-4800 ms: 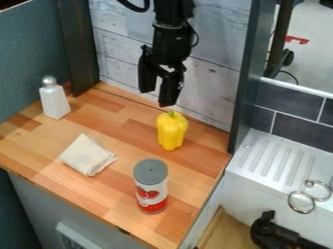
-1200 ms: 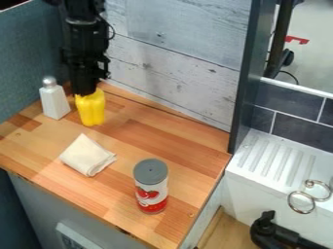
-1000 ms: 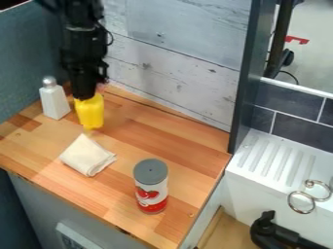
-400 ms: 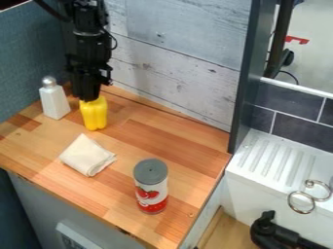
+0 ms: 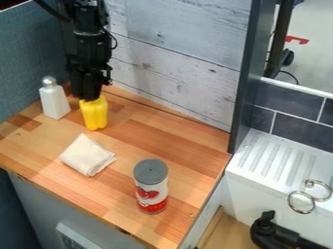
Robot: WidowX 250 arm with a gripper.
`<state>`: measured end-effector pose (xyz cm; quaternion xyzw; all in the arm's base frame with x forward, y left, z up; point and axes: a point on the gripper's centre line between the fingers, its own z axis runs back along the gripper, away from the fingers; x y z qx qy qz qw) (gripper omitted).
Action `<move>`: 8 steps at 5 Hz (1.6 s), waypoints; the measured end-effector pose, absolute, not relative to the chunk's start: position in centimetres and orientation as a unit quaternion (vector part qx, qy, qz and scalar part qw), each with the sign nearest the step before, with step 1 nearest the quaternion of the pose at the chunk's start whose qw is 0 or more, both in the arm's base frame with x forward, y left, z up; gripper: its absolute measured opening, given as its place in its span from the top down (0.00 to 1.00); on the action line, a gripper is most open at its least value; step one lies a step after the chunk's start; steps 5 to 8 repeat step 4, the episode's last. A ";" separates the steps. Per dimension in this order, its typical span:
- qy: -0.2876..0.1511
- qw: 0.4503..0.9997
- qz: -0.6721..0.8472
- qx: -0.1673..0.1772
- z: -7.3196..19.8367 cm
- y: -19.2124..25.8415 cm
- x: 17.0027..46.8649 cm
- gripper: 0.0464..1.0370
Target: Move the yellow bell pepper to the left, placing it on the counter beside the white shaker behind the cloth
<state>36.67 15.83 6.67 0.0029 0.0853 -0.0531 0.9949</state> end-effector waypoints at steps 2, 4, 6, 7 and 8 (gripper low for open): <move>0.071 0.997 -0.041 0.012 7.9 15.7 36.2 0.10; 0.053 0.998 -0.027 0.028 11.9 14.4 32.2 0.04; 0.053 0.998 -0.027 0.028 11.9 14.4 32.2 0.04; 0.053 0.998 -0.027 0.028 11.9 14.4 32.2 0.04; 0.053 0.998 -0.027 0.028 11.9 14.4 32.2 0.04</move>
